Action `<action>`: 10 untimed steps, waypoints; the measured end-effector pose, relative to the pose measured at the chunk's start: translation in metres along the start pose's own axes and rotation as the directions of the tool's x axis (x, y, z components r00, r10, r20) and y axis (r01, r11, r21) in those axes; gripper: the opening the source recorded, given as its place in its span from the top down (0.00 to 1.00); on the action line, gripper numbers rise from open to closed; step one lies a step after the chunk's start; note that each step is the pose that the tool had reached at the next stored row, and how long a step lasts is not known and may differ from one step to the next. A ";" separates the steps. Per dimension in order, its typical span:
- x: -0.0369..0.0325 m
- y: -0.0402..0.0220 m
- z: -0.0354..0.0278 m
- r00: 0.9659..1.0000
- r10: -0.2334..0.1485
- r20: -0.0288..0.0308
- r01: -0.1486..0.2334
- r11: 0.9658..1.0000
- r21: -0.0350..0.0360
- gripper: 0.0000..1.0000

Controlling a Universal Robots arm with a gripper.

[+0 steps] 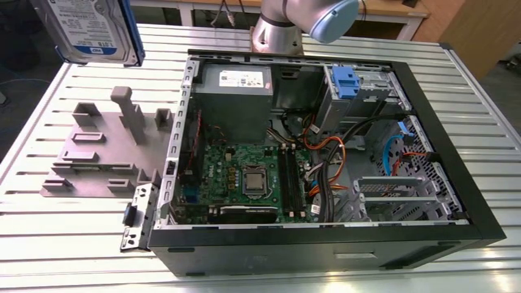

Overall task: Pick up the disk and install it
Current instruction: 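Pick up the disk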

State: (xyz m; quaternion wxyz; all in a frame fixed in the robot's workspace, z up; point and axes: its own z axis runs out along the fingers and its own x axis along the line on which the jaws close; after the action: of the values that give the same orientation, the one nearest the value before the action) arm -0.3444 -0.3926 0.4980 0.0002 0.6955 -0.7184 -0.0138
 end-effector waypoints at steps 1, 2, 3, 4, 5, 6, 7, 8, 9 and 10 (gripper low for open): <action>0.0001 -0.0009 0.0000 1.000 0.000 0.000 0.000 1.000 0.000 0.64; 0.0003 -0.0018 -0.0001 1.000 0.000 0.000 0.000 1.000 0.000 0.64; 0.0005 -0.0026 -0.0001 1.000 0.000 0.000 0.000 1.000 0.000 0.64; 0.0006 -0.0035 -0.0001 1.000 0.000 0.000 0.000 1.000 0.000 0.64; 0.0007 -0.0045 -0.0001 1.000 0.000 0.000 0.000 1.000 0.000 0.64; 0.0008 -0.0053 -0.0001 1.000 0.000 0.000 0.000 1.000 0.000 0.64; 0.0008 -0.0061 -0.0001 1.000 0.000 0.000 0.000 1.000 0.000 0.64; 0.0009 -0.0071 -0.0001 1.000 0.000 0.000 0.000 1.000 0.000 0.64; 0.0009 -0.0082 -0.0002 1.000 0.000 0.000 0.000 1.000 0.000 0.64; 0.0010 -0.0093 -0.0002 1.000 0.000 0.000 0.000 1.000 0.000 0.64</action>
State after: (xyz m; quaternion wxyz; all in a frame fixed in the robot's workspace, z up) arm -0.3352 -0.3939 0.4980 0.0002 0.6955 -0.7184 -0.0138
